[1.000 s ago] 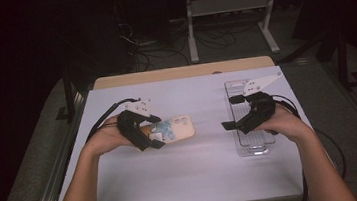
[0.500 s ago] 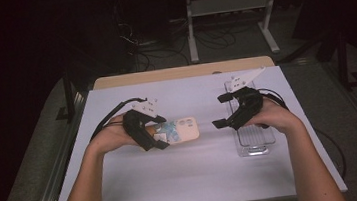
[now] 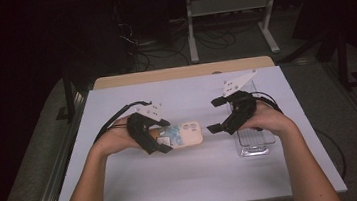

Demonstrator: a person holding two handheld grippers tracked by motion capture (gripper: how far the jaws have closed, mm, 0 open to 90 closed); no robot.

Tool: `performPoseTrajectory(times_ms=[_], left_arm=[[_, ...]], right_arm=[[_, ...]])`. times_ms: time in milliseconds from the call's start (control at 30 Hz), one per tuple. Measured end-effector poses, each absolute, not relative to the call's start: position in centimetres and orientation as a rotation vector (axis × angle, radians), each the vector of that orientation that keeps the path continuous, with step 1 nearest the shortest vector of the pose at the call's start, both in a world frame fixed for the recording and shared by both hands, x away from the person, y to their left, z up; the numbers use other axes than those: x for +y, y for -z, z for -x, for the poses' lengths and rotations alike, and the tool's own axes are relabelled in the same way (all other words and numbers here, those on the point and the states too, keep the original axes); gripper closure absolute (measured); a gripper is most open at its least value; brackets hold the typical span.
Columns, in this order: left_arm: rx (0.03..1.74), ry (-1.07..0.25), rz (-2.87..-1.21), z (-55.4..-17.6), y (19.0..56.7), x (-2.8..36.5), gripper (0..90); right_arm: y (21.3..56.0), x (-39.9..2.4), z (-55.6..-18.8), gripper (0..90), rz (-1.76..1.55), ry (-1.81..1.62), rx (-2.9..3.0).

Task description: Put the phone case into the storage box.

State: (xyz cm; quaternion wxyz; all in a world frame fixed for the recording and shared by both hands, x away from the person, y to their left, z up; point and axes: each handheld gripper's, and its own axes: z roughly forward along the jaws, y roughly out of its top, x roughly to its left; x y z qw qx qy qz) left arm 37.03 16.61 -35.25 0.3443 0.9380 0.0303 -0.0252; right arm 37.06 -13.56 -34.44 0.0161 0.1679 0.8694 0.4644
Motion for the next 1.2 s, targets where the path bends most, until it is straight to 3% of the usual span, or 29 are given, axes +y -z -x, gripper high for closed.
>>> performPoseTrajectory(times_ms=[1200], left_arm=[[0.006,0.065,-2.47,-35.8,35.5,14.6,11.6]], right_arm=[[36.2,-7.7,-35.4,0.0,-0.284,-1.338,2.84]])
